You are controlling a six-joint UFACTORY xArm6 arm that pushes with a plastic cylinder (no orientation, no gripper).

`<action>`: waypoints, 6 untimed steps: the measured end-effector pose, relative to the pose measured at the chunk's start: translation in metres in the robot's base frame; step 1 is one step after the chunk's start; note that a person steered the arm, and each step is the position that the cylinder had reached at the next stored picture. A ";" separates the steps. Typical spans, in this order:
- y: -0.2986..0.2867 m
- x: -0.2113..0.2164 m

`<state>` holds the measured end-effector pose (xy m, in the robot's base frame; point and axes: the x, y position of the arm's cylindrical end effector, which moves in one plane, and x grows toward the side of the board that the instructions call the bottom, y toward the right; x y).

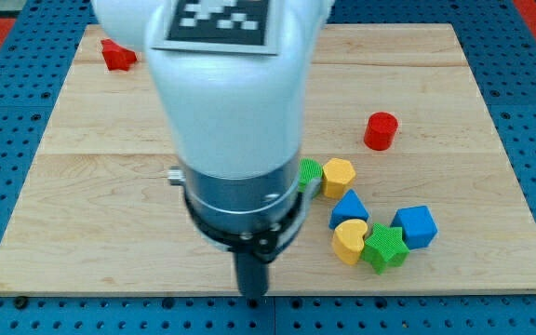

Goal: Move your arm near green star

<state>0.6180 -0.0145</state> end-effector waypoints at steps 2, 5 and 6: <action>0.204 0.000; 0.154 -0.023; 0.125 -0.048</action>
